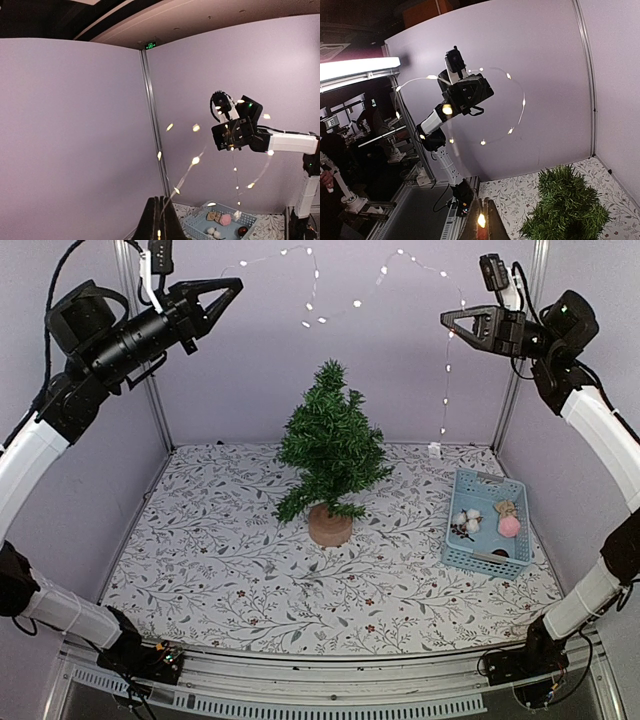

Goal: Decorate the small christmas tree

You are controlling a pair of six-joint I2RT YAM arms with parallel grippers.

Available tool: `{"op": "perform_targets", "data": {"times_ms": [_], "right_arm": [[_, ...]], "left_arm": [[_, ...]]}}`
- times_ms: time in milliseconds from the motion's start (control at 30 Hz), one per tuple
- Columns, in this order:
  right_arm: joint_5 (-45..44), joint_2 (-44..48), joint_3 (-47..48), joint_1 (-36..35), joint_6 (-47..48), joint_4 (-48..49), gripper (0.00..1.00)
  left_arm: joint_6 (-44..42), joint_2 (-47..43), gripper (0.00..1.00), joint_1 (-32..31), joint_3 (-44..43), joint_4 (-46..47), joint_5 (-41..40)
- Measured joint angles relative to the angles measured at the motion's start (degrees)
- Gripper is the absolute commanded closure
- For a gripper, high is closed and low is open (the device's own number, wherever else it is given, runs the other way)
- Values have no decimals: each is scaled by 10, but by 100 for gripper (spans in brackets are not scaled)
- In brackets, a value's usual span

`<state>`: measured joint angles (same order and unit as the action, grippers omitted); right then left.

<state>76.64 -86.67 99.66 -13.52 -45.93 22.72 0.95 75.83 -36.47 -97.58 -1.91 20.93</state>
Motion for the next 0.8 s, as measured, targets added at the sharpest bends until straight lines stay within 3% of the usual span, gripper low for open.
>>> {"op": "perform_targets", "data": {"times_ms": [233, 533, 800], "right_arm": [[-8, -30, 23, 11, -6, 1, 100], [-87, -68, 33, 127, -33, -12, 100], [-135, -139, 28, 132, 14, -134, 100]], "left_arm": [[1, 14, 100, -1, -10, -5, -30], [2, 219, 100, 21, -159, -17, -120], [65, 324, 100, 88, -208, -58, -150]]}}
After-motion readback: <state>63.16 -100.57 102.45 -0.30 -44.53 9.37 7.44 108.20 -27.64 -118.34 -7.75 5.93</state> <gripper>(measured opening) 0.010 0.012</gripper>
